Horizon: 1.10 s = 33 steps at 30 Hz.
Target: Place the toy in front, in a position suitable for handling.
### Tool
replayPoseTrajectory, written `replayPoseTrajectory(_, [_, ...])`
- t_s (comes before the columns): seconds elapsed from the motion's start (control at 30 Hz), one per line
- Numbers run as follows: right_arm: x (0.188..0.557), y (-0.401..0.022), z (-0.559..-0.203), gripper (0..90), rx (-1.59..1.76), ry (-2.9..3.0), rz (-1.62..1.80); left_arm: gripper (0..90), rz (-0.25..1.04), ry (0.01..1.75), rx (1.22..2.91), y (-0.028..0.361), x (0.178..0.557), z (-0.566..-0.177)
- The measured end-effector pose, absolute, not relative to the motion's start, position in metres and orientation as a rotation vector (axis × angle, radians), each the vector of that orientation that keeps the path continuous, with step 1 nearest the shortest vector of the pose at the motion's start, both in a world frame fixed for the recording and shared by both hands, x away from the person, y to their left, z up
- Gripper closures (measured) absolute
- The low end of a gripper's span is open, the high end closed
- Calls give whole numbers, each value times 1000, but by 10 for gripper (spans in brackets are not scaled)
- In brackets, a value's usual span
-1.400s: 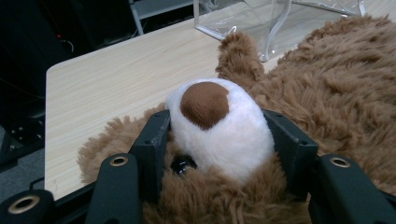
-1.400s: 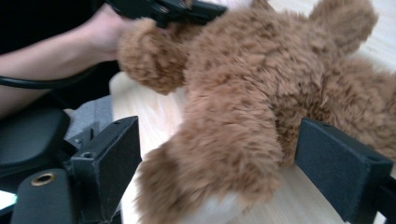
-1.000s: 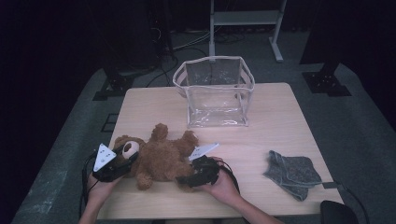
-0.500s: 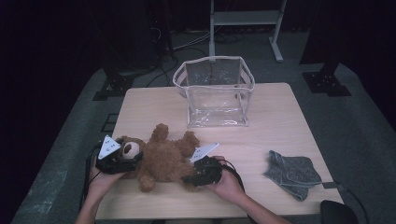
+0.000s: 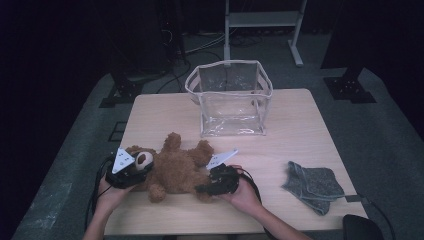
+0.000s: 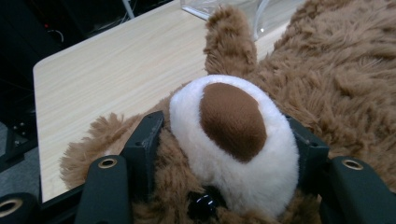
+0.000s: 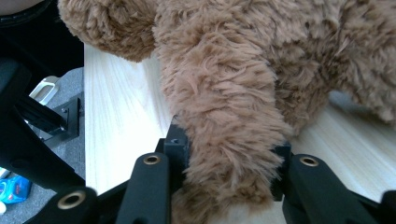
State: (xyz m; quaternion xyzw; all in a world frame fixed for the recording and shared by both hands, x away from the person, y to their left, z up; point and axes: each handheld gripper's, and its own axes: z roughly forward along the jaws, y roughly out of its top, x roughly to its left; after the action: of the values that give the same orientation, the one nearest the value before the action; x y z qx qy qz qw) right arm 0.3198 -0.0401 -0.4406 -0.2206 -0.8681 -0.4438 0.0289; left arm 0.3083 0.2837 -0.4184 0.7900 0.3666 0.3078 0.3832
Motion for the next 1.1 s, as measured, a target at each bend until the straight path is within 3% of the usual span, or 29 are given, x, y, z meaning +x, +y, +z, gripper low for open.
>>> replayPoseTrajectory(0.57, [316,-73,-394,682,-673,-2806,-1420,412,829,859,2031,245,312,-376])
replayPoseTrajectory(0.87, [289,-153,-361,681,-705,-2940,-1415,410,746,744,1936,169,313,-367])
replayPoseTrajectory(1.1, [277,-210,-363,680,-787,-2955,-1373,408,694,715,1921,114,313,-381])
